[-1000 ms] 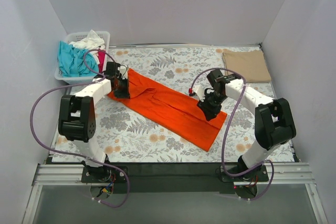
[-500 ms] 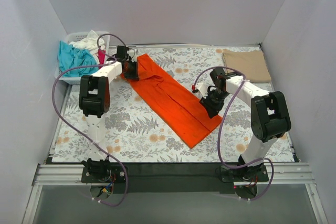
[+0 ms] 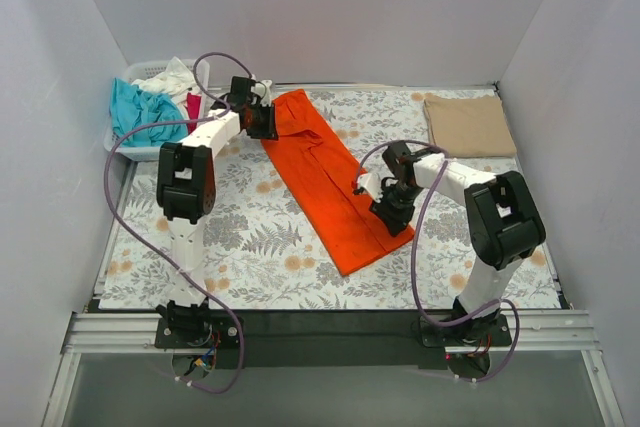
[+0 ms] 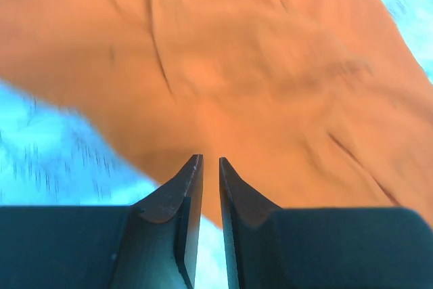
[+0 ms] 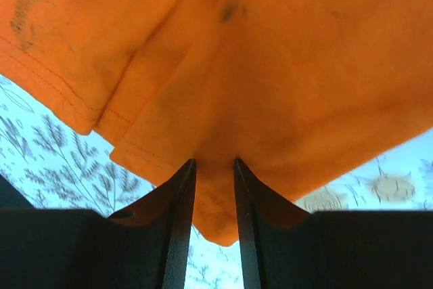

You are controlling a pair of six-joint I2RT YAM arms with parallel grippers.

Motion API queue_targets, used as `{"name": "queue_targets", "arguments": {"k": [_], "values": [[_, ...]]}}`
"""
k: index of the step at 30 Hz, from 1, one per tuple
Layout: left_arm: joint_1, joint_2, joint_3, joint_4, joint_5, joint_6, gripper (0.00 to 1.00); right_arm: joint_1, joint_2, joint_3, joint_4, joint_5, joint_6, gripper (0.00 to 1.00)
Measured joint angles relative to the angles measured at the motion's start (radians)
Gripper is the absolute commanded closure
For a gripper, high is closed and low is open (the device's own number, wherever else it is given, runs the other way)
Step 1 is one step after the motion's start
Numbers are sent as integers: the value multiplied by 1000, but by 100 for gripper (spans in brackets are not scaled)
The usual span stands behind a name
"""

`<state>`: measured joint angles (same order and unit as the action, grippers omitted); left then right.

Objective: Fold and stack the t-shirts
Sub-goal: Fold the tshirt

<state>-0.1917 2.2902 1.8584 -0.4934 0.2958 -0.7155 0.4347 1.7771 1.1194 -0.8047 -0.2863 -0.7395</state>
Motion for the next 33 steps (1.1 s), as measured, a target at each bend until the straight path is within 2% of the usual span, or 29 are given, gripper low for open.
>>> {"name": "queue_targets", "arguments": {"k": [4, 9, 14, 17, 23, 28, 33], "values": [[2, -145, -131, -1, 11, -6, 82, 72, -5, -10, 1, -5, 4, 70], [3, -288, -240, 11, 29, -16, 82, 226, -8, -15, 0, -60, 31, 70], [2, -293, -268, 11, 56, -33, 82, 423, -4, -14, 0, -184, 63, 66], [-3, -268, -263, 12, 59, -39, 82, 484, -15, -14, 1, -256, 87, 62], [-31, -129, -172, 16, 56, -49, 82, 419, -122, -14, 26, -290, 136, 61], [-55, -7, -103, 27, 53, -54, 82, 280, -206, -15, 58, -306, 172, 61], [-64, 70, 15, 23, 58, -50, 82, 154, -216, -28, 78, -307, 192, 60]]}}
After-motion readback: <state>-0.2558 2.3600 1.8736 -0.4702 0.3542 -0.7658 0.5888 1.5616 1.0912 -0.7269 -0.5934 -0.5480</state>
